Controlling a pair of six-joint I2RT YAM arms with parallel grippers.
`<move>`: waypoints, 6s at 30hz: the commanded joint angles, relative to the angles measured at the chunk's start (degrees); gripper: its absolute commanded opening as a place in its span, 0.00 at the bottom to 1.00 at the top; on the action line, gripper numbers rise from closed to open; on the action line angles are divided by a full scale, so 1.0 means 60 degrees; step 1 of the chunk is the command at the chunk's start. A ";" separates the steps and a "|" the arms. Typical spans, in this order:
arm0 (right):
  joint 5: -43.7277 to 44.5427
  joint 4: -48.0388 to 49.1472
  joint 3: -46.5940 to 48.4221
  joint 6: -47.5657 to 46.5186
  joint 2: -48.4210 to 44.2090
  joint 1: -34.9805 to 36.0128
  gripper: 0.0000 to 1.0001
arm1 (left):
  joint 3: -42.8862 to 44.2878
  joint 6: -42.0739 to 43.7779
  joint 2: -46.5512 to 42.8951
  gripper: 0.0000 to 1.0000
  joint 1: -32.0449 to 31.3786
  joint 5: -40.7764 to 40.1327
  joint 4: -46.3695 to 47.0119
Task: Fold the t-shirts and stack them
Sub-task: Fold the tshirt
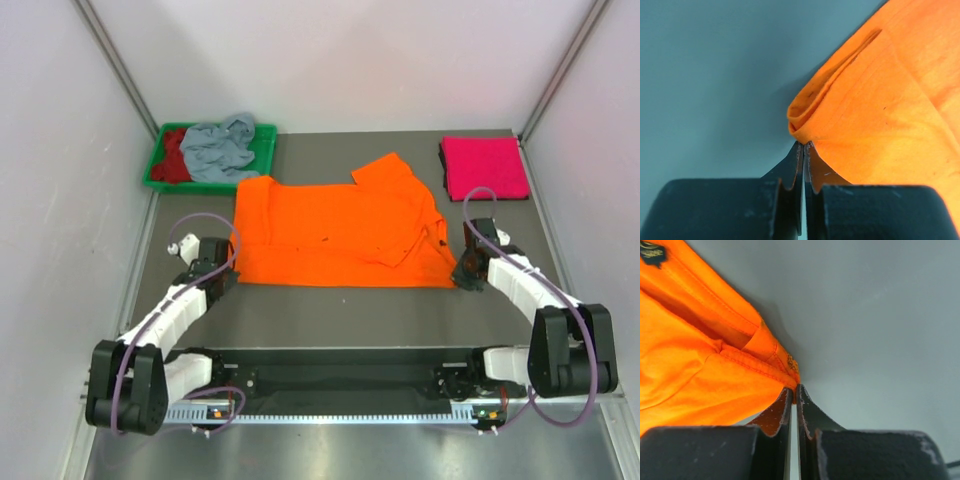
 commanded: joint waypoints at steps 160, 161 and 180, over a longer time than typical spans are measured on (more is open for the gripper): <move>-0.1373 0.3380 0.3088 0.1295 0.3695 0.4594 0.00 | 0.3740 0.0649 0.3822 0.00 0.0764 -0.0044 -0.2075; -0.1388 0.3351 0.3190 0.1119 0.3840 0.4638 0.00 | 0.3739 0.0649 0.3808 0.00 0.0764 -0.0058 -0.2090; -0.0919 0.0470 0.5768 -0.1211 0.3799 0.4671 0.39 | 0.4323 0.1029 0.3252 0.27 0.0705 -0.0597 -0.2836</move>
